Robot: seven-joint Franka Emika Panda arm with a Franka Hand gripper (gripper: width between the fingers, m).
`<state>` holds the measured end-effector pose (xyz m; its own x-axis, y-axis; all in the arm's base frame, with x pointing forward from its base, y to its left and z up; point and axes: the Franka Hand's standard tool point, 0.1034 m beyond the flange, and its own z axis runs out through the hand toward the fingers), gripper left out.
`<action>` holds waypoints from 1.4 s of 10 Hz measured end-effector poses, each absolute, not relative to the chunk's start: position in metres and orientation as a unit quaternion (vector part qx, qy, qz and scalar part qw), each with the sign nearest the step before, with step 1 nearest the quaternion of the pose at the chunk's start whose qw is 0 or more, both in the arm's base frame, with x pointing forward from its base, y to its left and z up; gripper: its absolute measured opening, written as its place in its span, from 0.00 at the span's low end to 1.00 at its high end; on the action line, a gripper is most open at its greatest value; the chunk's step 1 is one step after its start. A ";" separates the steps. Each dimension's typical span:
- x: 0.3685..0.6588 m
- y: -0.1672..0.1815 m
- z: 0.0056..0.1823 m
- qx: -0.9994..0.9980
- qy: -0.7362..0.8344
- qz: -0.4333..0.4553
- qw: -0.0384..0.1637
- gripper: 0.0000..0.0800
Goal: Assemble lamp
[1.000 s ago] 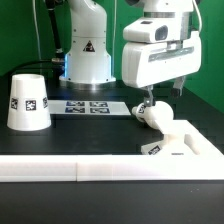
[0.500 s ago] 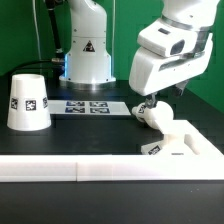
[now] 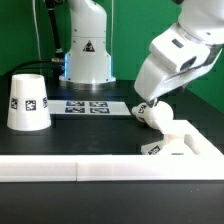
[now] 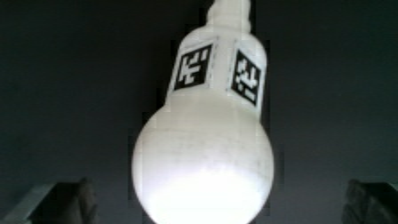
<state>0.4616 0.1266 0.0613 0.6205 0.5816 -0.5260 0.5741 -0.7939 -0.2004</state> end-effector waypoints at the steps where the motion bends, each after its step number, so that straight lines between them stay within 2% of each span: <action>1: 0.458 0.123 0.058 -0.891 -0.320 0.322 -0.001 0.87; 2: 0.454 0.119 0.056 -0.878 -0.328 0.348 -0.017 0.87; 5: 0.445 0.127 0.052 -0.847 -0.341 0.406 -0.041 0.87; 14: 0.439 0.131 0.020 -0.851 -0.358 0.383 -0.030 0.87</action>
Offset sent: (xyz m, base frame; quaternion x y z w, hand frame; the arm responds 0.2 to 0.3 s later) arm 0.0020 -0.0040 -0.0003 -0.0691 -0.1195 0.0168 0.9903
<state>0.4391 0.1306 0.0203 0.4514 0.5860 -0.6729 0.6316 -0.7425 -0.2229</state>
